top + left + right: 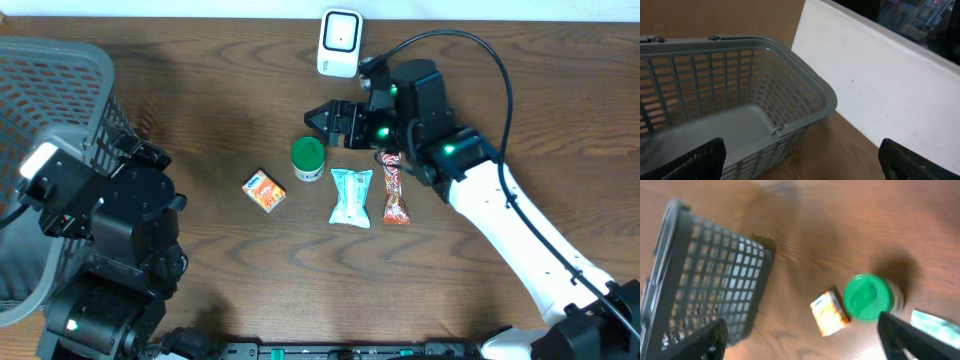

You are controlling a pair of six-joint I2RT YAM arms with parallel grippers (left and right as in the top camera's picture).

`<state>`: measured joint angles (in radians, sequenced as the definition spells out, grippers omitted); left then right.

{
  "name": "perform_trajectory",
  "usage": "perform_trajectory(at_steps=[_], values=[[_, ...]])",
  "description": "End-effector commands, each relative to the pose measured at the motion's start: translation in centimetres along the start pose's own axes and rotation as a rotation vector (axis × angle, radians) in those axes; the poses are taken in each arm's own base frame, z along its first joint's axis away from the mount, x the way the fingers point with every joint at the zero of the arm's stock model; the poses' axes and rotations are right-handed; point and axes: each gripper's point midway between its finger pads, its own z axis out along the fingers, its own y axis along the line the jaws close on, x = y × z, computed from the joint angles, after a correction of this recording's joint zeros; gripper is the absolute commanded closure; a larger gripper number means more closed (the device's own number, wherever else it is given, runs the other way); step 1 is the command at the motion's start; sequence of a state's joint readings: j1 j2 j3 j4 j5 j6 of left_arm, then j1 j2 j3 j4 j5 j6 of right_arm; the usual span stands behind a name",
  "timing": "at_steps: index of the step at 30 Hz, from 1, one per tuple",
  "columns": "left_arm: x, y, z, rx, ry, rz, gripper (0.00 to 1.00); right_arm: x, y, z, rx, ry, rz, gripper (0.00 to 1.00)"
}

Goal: Scan the item barcode
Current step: 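Reach the right gripper down and grasp the green-capped jar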

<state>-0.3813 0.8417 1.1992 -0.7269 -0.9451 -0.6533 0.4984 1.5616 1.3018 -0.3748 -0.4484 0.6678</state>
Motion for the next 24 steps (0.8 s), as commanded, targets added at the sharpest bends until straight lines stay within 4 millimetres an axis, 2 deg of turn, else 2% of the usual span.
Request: perform_trajectory(at_steps=[1, 4, 8, 14, 17, 20, 24], values=[[-0.6, 0.2, -0.2, 0.001, -0.003, 0.004, 0.02, -1.3, 0.9, -0.6, 0.145, -0.101, 0.089, 0.02], [-0.4, 0.0, -0.2, 0.011, 0.006, 0.004, 0.02, -0.9, 0.1, -1.0, 0.278, -0.097, 0.129, 0.01], [-0.3, 0.0, -0.2, 0.012, 0.009, 0.007, 0.02, -0.5, -0.7, -0.2, 0.373, -0.024, 0.225, 0.01], [0.1, 0.4, -0.2, 0.000, 0.024, 0.015, 0.02, 0.3, -1.9, 2.5, 0.532, 0.098, 0.294, 0.01], [0.4, 0.6, -0.3, -0.008, 0.033, 0.001, 0.02, 0.5, -2.9, 3.2, 0.626, 0.135, 0.315, 0.01], [0.5, 0.7, -0.3, -0.008, 0.039, -0.007, 0.02, 1.1, -3.4, 4.1, 0.668, 0.184, 0.322, 0.01], [1.1, 0.1, -0.3, 0.024, 0.071, -0.011, 0.02, 1.8, -4.1, 6.4, 0.685, 0.212, 0.331, 0.01]])
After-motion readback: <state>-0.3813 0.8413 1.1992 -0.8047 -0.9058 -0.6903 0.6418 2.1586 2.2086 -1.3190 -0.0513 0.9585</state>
